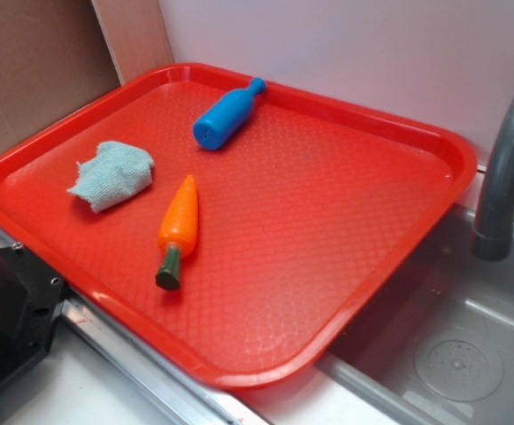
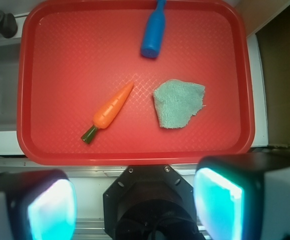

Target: Grab the carrot.

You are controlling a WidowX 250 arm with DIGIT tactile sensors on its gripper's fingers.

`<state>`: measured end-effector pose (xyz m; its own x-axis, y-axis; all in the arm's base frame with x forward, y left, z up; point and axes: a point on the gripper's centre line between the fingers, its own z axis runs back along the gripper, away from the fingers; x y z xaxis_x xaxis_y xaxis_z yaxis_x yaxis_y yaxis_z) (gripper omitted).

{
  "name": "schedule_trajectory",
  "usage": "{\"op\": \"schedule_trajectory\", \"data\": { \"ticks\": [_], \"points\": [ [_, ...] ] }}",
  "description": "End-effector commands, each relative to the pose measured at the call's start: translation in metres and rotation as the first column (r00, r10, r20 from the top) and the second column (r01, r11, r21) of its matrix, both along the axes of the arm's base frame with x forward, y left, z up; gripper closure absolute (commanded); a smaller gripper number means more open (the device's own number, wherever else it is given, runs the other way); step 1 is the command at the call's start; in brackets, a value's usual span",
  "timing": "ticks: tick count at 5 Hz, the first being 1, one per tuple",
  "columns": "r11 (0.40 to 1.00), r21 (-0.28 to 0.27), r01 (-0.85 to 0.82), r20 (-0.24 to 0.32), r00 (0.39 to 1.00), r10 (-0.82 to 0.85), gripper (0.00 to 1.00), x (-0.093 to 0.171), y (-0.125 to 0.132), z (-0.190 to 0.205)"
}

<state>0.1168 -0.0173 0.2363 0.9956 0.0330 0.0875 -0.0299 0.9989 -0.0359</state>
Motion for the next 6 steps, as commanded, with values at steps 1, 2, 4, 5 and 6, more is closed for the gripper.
{"op": "schedule_trajectory", "data": {
  "ticks": [1,2,4,5,6],
  "points": [
    [1.0,0.0,0.0,0.0,1.0,0.0,0.0,0.0,0.0,0.0],
    [0.995,-0.003,-0.1,0.003,0.995,0.1,0.0,0.003,0.0,-0.005],
    [0.851,-0.09,-0.517,-0.021,0.856,0.517,0.0,0.02,-0.004,-0.042],
    [0.692,-0.12,-0.712,-0.056,0.701,0.711,0.0,0.032,-0.009,-0.069],
    [0.627,-0.078,-0.775,-0.041,0.63,0.775,0.0,0.052,-0.023,-0.104]
  ]
}}
